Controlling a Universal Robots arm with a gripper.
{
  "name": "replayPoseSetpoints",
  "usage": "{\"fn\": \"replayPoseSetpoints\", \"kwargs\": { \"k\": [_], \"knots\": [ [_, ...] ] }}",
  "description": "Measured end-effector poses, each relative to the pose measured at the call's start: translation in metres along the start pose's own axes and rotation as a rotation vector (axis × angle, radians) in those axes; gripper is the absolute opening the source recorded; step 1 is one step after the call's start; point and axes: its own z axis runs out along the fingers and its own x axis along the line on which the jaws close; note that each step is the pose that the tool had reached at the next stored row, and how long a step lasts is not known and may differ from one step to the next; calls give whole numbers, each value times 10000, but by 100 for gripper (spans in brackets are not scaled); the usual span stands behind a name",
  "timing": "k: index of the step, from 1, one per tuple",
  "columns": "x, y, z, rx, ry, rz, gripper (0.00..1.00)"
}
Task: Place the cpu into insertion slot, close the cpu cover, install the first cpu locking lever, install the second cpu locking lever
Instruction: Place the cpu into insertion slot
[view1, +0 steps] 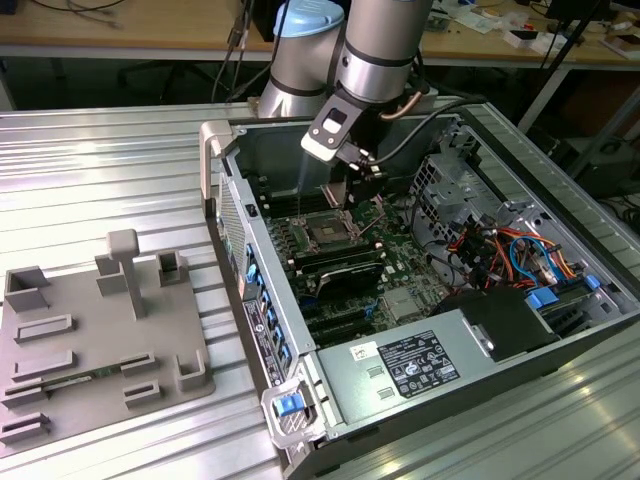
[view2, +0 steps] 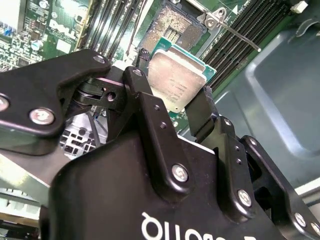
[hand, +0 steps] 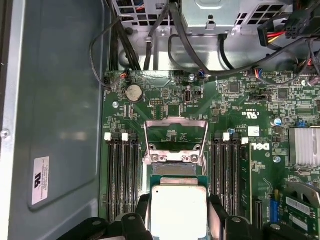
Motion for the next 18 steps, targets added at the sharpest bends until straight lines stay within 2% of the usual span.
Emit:
{"fn": "replayPoseSetpoints", "kwargs": {
  "k": [5, 16, 18],
  "knots": [
    [-1, -4, 43, 0, 2, 2, 55],
    [0, -5, 48, 0, 21, 5, 55],
    [12, -7, 83, -2, 22, 0, 55]
  ]
}}
